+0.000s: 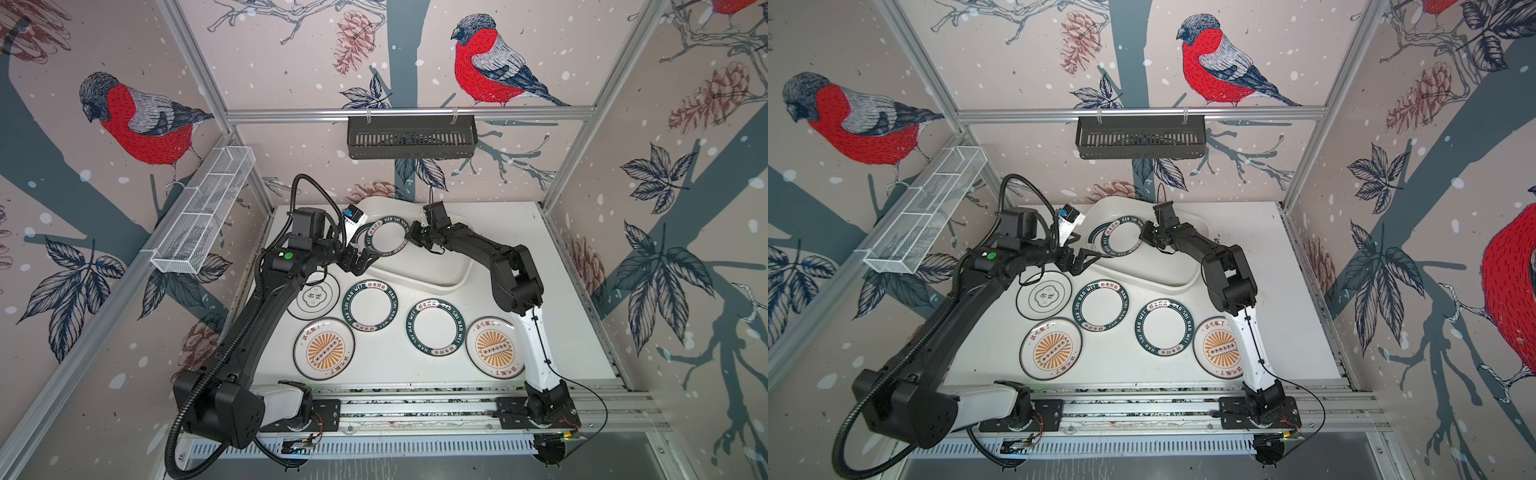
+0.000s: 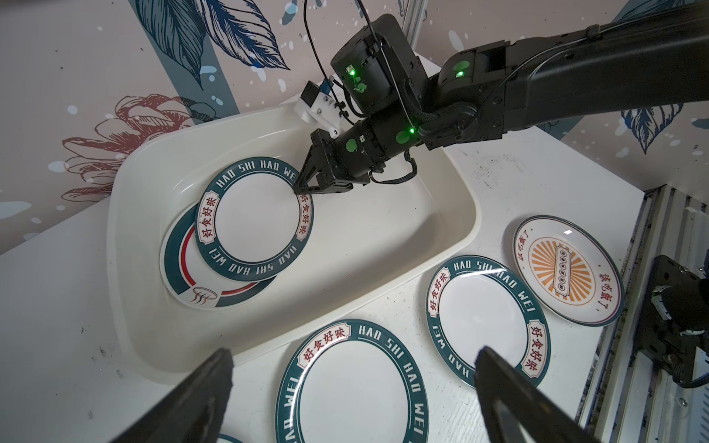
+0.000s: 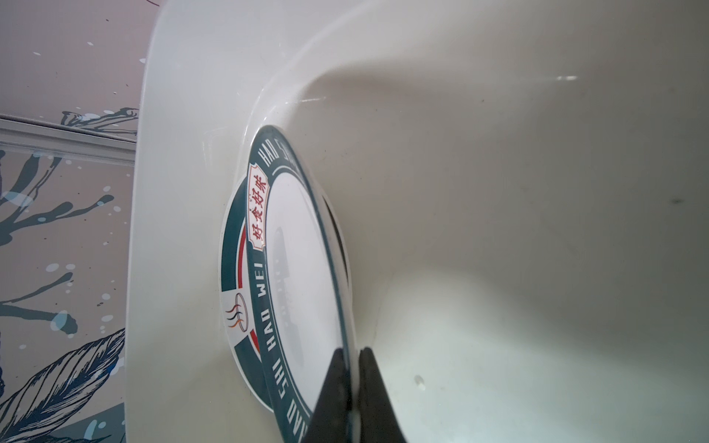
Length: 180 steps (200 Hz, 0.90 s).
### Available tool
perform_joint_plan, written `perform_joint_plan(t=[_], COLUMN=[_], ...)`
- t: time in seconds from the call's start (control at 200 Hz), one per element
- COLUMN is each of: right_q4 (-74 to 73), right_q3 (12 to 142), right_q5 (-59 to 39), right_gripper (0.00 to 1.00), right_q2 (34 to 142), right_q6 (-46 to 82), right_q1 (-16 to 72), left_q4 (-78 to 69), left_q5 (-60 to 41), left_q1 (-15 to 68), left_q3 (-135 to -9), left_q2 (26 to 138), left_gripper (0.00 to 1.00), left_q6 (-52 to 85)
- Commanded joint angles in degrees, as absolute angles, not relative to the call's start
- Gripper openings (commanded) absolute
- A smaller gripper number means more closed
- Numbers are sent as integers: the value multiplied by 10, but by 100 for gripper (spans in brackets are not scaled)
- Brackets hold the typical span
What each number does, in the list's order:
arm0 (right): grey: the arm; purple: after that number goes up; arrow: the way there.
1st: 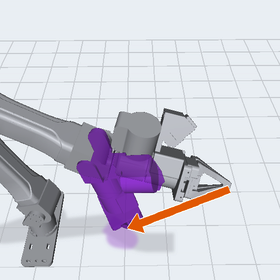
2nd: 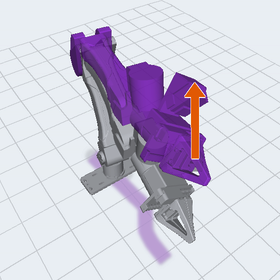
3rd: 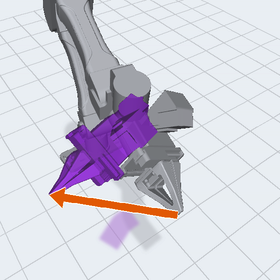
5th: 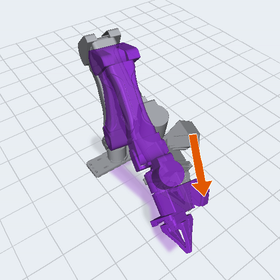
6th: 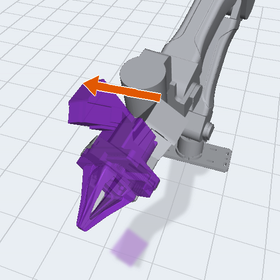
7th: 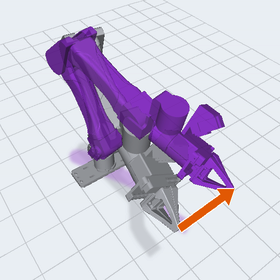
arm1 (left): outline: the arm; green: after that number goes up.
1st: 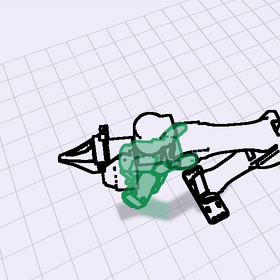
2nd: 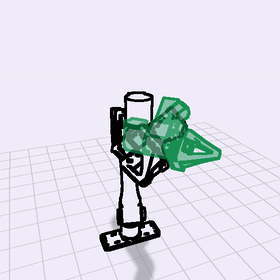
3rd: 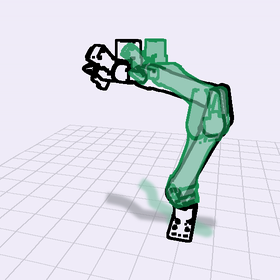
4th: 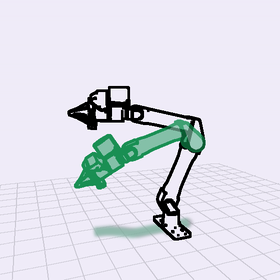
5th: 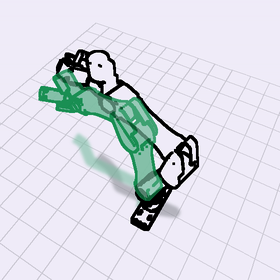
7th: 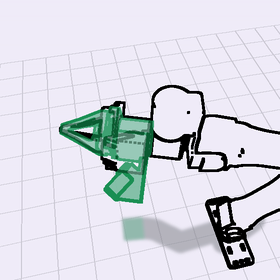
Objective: Place the plates into the plastic bin on the countertop
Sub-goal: 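Lower the green-rimmed plate onto the striped plate in the bin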
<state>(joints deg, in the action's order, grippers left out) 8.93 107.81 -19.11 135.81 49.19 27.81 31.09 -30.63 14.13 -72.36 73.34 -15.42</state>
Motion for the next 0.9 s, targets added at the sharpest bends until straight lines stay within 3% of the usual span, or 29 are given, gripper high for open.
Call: perform_joint_plan(t=[0.0, 0.896], right_q4=[90, 112], right_q3=[1085, 1143], right_q5=[-191, -205], right_gripper=[10, 15], right_q2=[1363, 1402], right_q6=[482, 483], right_q1=[280, 291], left_q4=[311, 307], left_q5=[-303, -305], left_q1=[142, 142], left_q3=[-723, -722], left_q2=[733, 739], left_gripper=[97, 97], left_q6=[-158, -155])
